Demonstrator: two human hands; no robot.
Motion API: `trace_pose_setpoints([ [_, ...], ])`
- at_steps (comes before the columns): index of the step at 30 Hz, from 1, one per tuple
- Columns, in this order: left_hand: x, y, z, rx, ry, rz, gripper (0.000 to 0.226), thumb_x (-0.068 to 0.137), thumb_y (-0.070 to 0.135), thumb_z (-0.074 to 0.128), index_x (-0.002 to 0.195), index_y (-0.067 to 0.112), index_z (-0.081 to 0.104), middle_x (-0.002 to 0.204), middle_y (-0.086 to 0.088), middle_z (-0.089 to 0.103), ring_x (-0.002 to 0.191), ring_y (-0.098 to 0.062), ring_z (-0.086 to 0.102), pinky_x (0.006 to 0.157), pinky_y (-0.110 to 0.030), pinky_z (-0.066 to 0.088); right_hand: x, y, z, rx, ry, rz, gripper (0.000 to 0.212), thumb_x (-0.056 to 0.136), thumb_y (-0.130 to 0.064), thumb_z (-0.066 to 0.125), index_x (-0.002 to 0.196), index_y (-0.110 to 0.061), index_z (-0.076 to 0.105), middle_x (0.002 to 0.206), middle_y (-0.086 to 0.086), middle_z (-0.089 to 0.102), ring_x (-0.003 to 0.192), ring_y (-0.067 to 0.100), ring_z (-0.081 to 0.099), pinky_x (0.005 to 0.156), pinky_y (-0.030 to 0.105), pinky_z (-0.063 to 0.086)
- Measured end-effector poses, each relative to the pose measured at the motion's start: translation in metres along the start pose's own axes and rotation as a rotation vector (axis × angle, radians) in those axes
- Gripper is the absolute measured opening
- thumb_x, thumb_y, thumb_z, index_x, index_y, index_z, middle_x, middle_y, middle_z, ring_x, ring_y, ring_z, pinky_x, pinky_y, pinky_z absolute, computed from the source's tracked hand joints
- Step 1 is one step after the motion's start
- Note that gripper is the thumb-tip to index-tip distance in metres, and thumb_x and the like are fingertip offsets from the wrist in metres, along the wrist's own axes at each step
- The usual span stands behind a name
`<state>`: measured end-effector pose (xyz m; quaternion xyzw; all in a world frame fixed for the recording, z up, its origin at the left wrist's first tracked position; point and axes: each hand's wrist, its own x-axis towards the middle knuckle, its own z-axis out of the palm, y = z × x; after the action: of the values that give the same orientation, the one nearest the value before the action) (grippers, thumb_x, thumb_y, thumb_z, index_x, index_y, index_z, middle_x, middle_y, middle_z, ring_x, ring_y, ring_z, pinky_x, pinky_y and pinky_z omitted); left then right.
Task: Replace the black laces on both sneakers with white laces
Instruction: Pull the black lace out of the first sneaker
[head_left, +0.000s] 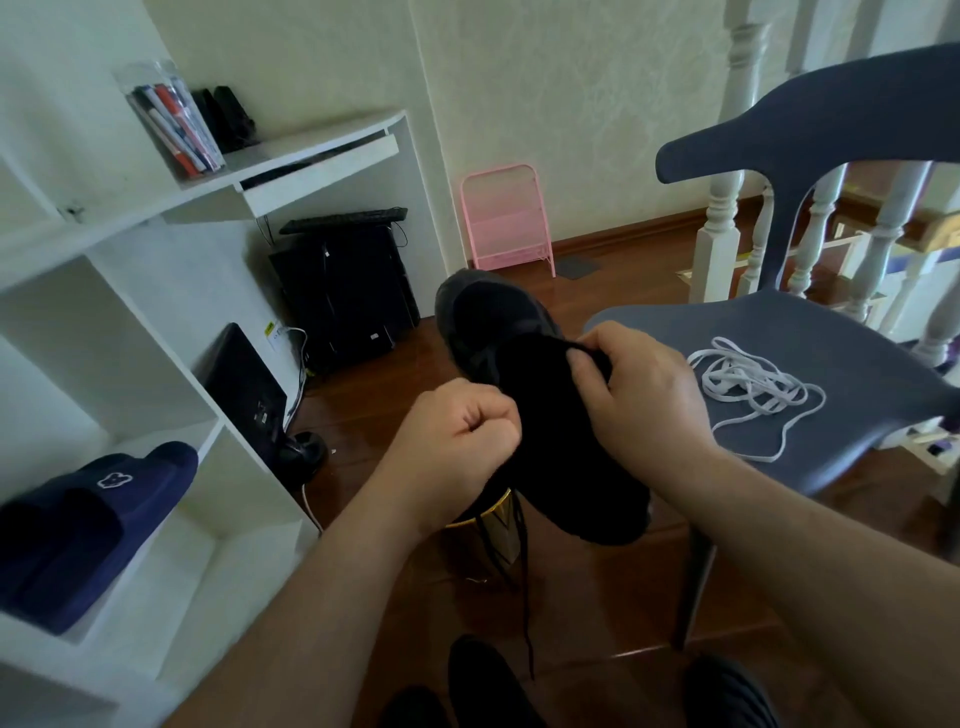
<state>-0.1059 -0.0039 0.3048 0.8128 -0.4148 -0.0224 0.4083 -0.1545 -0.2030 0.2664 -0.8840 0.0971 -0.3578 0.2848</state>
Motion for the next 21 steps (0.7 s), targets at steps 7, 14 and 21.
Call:
trace_pose_setpoints([
  [7, -0.001, -0.014, -0.023, 0.067, 0.183, -0.243, 0.048, 0.096, 0.027, 0.059, 0.051, 0.020, 0.043, 0.050, 0.009, 0.035, 0.048, -0.009, 0.037, 0.054, -0.035, 0.033, 0.004, 0.006, -0.004, 0.065, -0.008, 0.120, 0.018, 0.104, -0.035, 0.053, 0.095, -0.023, 0.062, 0.085, -0.007, 0.063, 0.082, 0.021, 0.058, 0.070, 0.039, 0.045],
  [14, -0.002, -0.021, -0.016, 0.229, 0.358, -0.294, 0.018, 0.098, 0.055, 0.059, 0.099, 0.037, 0.059, 0.098, 0.010, 0.060, 0.094, -0.013, 0.059, 0.076, -0.033, 0.049, 0.003, 0.002, -0.005, 0.124, -0.032, 0.238, 0.018, 0.105, -0.035, 0.052, 0.092, -0.025, 0.058, 0.080, -0.010, 0.060, 0.078, 0.015, 0.057, 0.067, 0.037, 0.040],
  [21, 0.008, -0.022, 0.009, 0.314, 0.307, -0.373, 0.026, 0.093, 0.044, 0.072, 0.113, 0.038, 0.056, 0.098, 0.018, 0.059, 0.093, -0.005, 0.060, 0.068, -0.021, 0.044, -0.009, -0.018, 0.007, 0.209, -0.130, 0.253, 0.019, 0.101, -0.034, 0.057, 0.086, -0.024, 0.058, 0.078, -0.009, 0.062, 0.074, 0.012, 0.059, 0.063, 0.033, 0.042],
])
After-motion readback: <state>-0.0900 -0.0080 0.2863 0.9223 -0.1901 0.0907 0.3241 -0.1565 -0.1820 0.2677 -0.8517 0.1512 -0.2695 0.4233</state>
